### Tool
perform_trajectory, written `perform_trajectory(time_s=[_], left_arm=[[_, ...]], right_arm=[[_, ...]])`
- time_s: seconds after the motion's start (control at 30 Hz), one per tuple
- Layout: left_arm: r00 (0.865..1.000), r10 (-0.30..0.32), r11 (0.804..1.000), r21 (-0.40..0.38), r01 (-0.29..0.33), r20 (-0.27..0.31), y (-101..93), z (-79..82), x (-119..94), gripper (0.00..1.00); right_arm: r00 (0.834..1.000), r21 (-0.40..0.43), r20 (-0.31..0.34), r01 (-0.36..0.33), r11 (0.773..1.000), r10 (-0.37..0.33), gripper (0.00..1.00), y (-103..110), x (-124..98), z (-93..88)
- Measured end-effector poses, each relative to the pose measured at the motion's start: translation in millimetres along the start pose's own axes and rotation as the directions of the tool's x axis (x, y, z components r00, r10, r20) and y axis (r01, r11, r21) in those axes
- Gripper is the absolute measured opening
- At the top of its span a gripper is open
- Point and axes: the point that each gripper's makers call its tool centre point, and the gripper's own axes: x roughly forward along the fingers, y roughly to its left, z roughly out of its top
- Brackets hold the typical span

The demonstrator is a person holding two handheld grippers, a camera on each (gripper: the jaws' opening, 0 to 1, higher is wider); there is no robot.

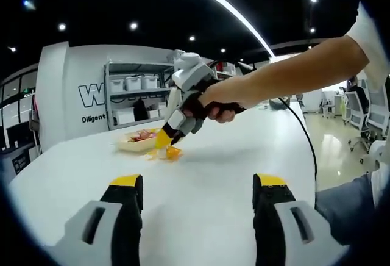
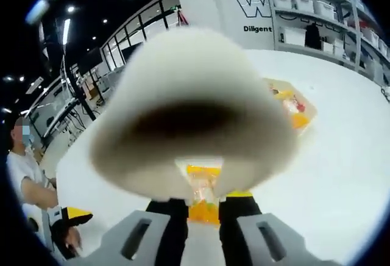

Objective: Place the target food into the container with the food tongs after gripping and lifting it, then release it inside without dropping or visibly crushing the food.

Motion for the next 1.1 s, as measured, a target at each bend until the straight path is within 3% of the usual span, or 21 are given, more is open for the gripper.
perform_trajectory(time_s=[0.4, 0.7, 1.1], left_arm=[[1.0, 0.005, 1.0, 0.001, -0.005, -0.003, 1.3, -0.3, 1, 0.72], [0.997, 0.06, 0.998, 0.007, -0.061, 0.042, 9.3, 8.0, -2, 0.93], [0.998, 0.052, 0.999, -0.007, -0.052, 0.044, 8.0, 8.6, -2, 0.97]], right_arm=[[0.999, 0.008, 0.031, -0.023, 1.0, 0.023, 0.13, -2, 1, 2.0], [0.999, -0.026, 0.043, -0.019, 0.999, 0.02, 0.14, 4, -4, -2.8], [0.999, -0.043, 0.039, -0.01, 0.999, 0.011, 0.14, 1, -3, -0.8]])
